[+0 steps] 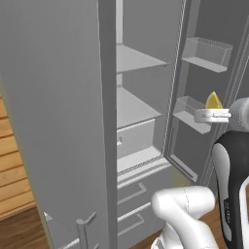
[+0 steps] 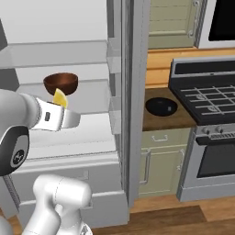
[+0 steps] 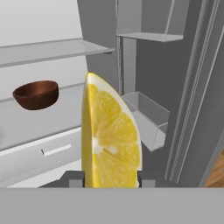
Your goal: Grab a lemon wedge from the fridge and one ice cube from the ice bowl, and put them in the glass of lemonade.
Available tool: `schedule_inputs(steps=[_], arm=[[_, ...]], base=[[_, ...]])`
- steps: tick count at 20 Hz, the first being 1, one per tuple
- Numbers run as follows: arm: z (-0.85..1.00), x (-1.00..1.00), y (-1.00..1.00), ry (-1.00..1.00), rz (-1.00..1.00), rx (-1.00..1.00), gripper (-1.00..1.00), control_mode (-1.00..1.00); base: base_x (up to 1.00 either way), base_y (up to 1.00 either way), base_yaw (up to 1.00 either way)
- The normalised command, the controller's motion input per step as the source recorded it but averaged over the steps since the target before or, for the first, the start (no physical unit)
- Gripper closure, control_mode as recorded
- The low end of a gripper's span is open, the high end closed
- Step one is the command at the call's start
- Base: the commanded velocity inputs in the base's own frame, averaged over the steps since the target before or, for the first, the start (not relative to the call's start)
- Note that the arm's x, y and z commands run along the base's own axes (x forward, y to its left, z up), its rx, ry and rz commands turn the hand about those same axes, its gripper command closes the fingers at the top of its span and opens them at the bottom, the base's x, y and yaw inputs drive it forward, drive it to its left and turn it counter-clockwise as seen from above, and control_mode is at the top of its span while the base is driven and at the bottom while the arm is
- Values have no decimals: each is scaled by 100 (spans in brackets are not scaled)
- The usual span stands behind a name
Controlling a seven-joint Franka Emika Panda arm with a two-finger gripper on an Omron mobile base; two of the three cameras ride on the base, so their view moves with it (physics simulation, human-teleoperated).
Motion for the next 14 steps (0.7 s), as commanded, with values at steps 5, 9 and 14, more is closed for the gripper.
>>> schedule_inputs(steps=[5, 9, 14], arm=[[0, 0, 0, 0, 0, 0, 100, 100], [0, 0, 0, 0, 0, 0, 100, 100], [0, 0, 0, 0, 0, 0, 100, 100]], base=[[-100, 100, -13], [-81, 81, -39], [-63, 69, -49]])
